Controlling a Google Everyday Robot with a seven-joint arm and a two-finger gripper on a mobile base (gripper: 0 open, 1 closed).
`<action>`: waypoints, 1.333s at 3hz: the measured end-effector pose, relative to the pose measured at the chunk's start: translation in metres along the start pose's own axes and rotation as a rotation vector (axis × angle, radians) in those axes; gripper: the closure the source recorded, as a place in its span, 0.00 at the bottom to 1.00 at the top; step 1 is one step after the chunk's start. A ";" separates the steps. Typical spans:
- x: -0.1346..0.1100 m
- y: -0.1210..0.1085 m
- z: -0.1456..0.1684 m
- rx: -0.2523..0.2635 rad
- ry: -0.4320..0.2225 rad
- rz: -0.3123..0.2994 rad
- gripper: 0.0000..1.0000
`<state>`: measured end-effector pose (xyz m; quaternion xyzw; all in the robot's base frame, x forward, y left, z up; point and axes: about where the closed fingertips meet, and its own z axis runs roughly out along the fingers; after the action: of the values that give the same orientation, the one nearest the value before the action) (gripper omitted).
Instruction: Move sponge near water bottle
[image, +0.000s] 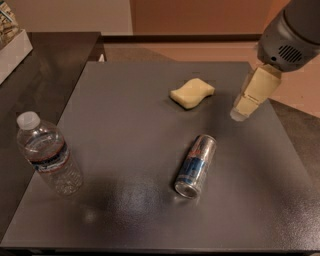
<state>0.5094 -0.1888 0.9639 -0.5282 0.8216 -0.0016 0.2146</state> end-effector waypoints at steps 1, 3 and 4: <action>-0.017 -0.022 0.026 0.008 -0.018 0.060 0.00; -0.049 -0.051 0.084 0.015 -0.057 0.142 0.00; -0.068 -0.057 0.114 -0.005 -0.081 0.140 0.00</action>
Offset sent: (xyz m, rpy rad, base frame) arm 0.1031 0.0347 -0.0510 0.0981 -0.0148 -0.1747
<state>0.6232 -0.1291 0.8978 -0.4696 0.8471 0.0368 0.2460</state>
